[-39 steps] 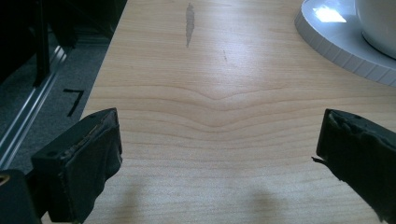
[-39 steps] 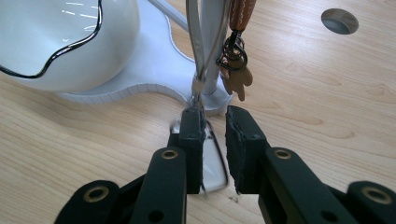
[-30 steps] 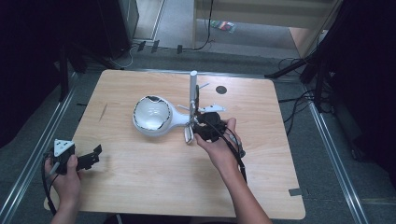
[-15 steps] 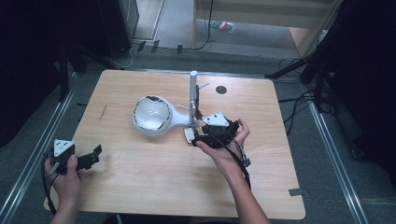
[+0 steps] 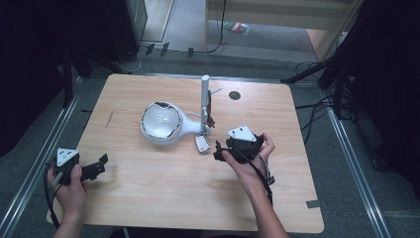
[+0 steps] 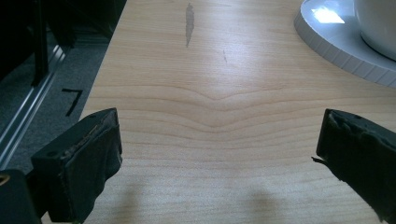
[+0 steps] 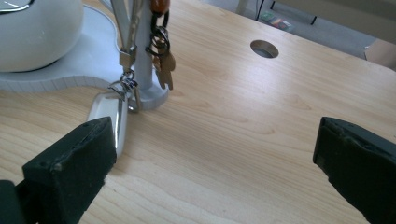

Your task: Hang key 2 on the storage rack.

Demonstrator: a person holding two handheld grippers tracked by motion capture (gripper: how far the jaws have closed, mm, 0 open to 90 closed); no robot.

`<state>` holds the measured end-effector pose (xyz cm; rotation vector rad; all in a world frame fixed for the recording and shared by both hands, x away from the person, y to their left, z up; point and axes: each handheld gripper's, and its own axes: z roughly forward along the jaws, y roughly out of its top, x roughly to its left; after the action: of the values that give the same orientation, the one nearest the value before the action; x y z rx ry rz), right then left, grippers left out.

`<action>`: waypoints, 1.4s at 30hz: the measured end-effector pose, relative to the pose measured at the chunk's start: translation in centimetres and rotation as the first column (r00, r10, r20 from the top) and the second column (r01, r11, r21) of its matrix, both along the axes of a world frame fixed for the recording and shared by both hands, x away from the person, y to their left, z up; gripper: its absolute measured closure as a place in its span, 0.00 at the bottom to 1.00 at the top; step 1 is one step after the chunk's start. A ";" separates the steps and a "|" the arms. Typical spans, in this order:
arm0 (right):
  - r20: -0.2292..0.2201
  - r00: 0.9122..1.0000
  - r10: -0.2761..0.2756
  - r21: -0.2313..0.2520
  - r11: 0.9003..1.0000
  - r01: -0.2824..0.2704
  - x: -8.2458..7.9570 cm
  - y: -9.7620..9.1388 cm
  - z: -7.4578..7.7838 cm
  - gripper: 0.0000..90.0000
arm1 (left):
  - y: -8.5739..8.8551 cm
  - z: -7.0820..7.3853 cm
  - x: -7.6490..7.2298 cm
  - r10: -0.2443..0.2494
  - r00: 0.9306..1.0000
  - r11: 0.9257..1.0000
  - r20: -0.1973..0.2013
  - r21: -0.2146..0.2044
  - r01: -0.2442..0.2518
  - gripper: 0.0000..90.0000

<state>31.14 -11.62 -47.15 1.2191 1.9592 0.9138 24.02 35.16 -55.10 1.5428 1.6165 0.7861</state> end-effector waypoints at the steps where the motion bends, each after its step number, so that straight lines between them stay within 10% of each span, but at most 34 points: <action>1: 0.004 1.000 0.000 0.003 1.000 0.000 -0.1 -0.3 -0.1 0.00 | 0.0 0.0 0.0 0.003 1.000 1.000 -0.002 0.000 -0.003 0.00; 42: -0.010 0.979 -0.203 0.075 0.976 0.203 -3.7 -12.8 -5.2 0.00 | -0.4 0.0 -0.1 -0.001 1.000 0.999 0.003 0.040 0.001 0.00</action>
<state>27.41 -24.42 -52.37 1.4343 1.7767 0.8877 23.96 34.80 -55.07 1.5693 1.6072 0.8242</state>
